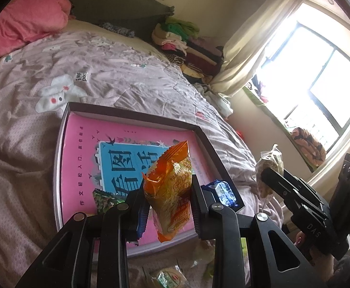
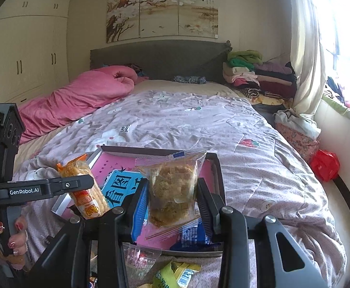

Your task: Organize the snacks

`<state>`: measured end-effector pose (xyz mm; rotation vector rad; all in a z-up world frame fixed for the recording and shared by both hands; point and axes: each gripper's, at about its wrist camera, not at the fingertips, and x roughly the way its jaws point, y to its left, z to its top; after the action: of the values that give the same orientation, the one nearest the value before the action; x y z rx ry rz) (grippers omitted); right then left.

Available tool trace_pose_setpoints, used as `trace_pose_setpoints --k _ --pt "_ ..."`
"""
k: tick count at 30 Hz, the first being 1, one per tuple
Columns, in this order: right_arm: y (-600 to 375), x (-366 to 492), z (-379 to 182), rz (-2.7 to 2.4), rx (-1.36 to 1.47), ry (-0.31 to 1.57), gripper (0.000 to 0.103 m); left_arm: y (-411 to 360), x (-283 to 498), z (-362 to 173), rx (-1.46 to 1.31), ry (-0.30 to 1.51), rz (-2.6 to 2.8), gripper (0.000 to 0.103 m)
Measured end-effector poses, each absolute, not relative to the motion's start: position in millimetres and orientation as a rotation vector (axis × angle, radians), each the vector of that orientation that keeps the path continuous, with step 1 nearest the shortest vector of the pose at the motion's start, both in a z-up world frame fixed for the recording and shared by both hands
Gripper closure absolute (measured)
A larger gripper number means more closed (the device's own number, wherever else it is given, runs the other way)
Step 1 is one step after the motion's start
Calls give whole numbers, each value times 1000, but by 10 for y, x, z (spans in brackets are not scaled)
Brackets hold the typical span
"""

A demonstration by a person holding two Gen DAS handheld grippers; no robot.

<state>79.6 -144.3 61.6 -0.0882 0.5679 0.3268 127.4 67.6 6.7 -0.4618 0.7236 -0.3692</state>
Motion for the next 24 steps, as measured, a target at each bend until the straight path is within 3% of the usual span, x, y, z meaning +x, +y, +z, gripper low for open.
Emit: trace_pose_setpoints --k 24 --pt "-1376 1203 370 356 21 695 63 633 1375 -137 -429 775 -387 72"
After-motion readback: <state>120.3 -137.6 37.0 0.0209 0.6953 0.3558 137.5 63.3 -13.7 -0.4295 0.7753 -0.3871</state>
